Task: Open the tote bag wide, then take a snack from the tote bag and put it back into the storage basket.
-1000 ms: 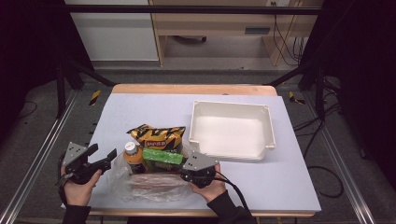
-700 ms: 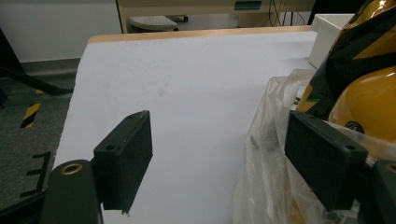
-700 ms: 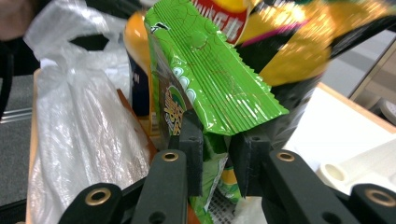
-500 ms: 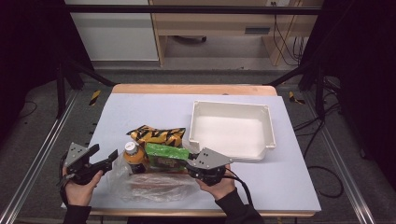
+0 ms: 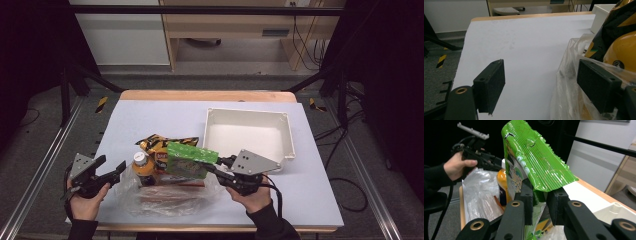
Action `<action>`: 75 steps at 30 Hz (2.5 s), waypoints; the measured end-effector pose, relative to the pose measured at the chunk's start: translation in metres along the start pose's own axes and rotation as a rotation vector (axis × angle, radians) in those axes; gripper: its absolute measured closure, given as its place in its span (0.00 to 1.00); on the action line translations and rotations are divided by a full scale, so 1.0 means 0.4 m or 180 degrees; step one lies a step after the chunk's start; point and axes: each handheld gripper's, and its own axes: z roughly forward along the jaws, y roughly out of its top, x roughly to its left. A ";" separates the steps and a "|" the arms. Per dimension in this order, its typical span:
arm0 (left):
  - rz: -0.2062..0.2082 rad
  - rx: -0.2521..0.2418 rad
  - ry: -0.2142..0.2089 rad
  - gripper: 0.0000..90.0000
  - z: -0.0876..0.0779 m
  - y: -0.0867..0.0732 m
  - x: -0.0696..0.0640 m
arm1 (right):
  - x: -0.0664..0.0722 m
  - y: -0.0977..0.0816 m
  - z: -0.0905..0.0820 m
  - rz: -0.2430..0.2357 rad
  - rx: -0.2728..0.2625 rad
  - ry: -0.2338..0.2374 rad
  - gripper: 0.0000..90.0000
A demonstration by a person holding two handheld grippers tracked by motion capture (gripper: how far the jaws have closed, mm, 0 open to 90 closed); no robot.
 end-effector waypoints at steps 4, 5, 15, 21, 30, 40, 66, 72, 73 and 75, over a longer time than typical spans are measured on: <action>-0.0003 0.0004 0.0004 0.24 0.000 -0.001 0.001 | -0.017 0.016 -0.041 0.0019 -0.0014 -0.0085 0.85; -0.0005 0.0003 0.0005 0.24 0.000 -0.001 0.001 | -0.023 0.019 -0.052 0.0028 -0.0014 -0.0111 0.85; 0.0004 -0.0004 0.0001 0.24 -0.001 0.000 0.000 | -0.082 0.030 -0.134 0.0080 -0.0008 -0.0398 0.85; 0.0008 -0.0010 0.0001 0.24 -0.002 0.000 0.000 | -0.122 0.013 -0.149 0.0149 0.0063 -0.0561 0.85; 0.0013 -0.0013 -0.0005 0.24 -0.001 0.000 0.000 | -0.180 -0.010 -0.156 0.0234 0.0150 -0.0789 0.85; 0.0015 -0.0011 -0.0007 0.24 0.001 -0.001 0.001 | -0.242 -0.034 -0.120 0.0313 0.0274 -0.0926 0.85; 0.0010 -0.0039 0.0001 0.24 -0.004 0.000 0.010 | -0.350 -0.070 -0.009 0.0488 0.0452 -0.1147 0.85; 0.0002 -0.0043 0.0006 0.24 -0.005 0.000 0.011 | -0.372 -0.076 0.031 0.0475 0.0565 -0.1152 0.85; 0.0002 -0.0043 0.0006 0.24 -0.005 0.000 0.011 | -0.372 -0.076 0.031 0.0475 0.0565 -0.1152 0.85; -0.0001 -0.0045 0.0011 0.24 -0.004 0.000 0.013 | -0.379 -0.083 0.052 0.0477 0.0608 -0.1147 0.85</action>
